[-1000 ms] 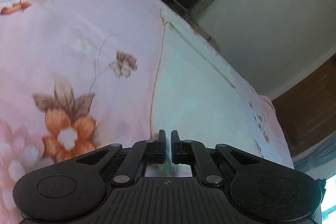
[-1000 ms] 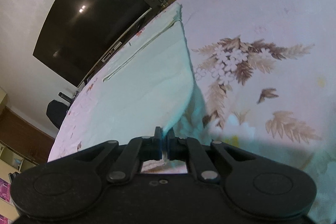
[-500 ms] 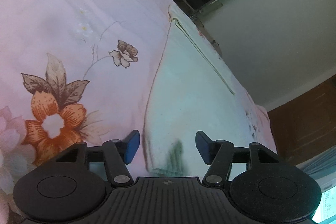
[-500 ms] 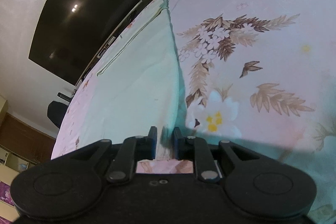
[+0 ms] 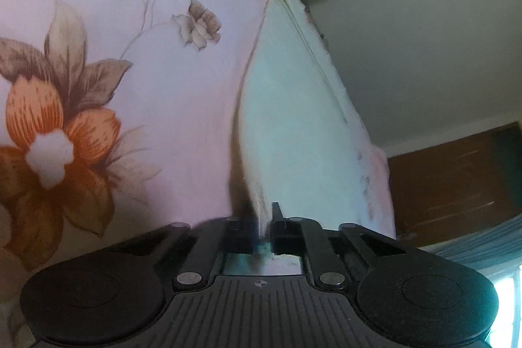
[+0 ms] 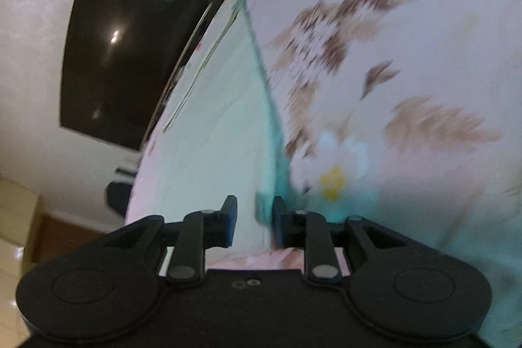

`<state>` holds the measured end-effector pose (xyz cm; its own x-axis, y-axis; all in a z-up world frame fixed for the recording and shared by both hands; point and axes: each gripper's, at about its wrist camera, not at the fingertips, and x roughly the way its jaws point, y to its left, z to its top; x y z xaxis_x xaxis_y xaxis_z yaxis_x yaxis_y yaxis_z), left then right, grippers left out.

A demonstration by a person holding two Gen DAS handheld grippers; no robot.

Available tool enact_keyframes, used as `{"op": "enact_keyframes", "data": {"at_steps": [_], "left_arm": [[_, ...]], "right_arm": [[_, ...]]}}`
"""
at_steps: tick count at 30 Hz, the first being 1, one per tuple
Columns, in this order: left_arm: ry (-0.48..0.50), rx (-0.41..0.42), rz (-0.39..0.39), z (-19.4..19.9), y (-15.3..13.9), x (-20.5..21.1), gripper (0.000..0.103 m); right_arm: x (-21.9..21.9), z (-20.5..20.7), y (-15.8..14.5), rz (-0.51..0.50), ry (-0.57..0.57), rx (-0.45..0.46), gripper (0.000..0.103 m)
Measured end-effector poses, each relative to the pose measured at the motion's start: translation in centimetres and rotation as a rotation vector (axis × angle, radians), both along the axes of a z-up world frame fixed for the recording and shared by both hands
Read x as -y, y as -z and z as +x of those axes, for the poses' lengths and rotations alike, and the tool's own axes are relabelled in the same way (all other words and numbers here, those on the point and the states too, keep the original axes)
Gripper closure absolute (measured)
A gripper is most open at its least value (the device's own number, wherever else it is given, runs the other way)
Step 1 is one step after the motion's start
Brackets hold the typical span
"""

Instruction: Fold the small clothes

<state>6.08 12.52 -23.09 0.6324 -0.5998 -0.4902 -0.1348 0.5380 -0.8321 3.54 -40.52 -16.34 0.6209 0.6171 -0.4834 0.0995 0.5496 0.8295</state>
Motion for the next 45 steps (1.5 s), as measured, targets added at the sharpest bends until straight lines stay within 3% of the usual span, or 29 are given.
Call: {"op": "enact_keyframes", "data": {"at_steps": [3, 5, 12, 19, 25, 30, 37, 45], "left_arm": [[-0.03, 0.022, -0.012, -0.1, -0.1, 0.2, 0.097], [-0.046, 0.053, 0.015, -0.3, -0.8, 0.6, 0.097], [-0.109, 0.154, -0.027, -1.5, -3.6, -0.7, 0.098], [-0.093, 0.277, 0.004, 2.5, -9.1, -1.1, 0.098], [-0.054, 0.357, 0.092, 9.9, -15.4, -1.2, 0.098], [-0.031, 0.378, 0.136, 17.1, -17.4, -1.0, 0.098], [-0.008, 0.34, 0.181, 27.4, -16.9, -0.9, 0.098], [0.038, 0.261, 0.256, 37.7, -13.7, -0.7, 0.098]], "right_arm": [[-0.4, 0.6, -0.3, -0.032, 0.009, 0.002, 0.085], [-0.7, 0.7, -0.6, -0.048, -0.001, 0.015, 0.097], [-1.7, -0.1, -5.4, -0.175, -0.051, 0.191, 0.097], [-2.0, 2.6, -10.0, -0.248, -0.043, 0.308, 0.097], [-2.1, 8.3, -13.8, -0.313, -0.016, 0.403, 0.097], [-2.4, 14.4, -15.9, -0.343, 0.01, 0.443, 0.097], [-3.6, 25.1, -16.5, -0.418, 0.016, 0.428, 0.097], [-3.6, 35.4, -11.4, -0.407, 0.014, 0.332, 0.097]]}}
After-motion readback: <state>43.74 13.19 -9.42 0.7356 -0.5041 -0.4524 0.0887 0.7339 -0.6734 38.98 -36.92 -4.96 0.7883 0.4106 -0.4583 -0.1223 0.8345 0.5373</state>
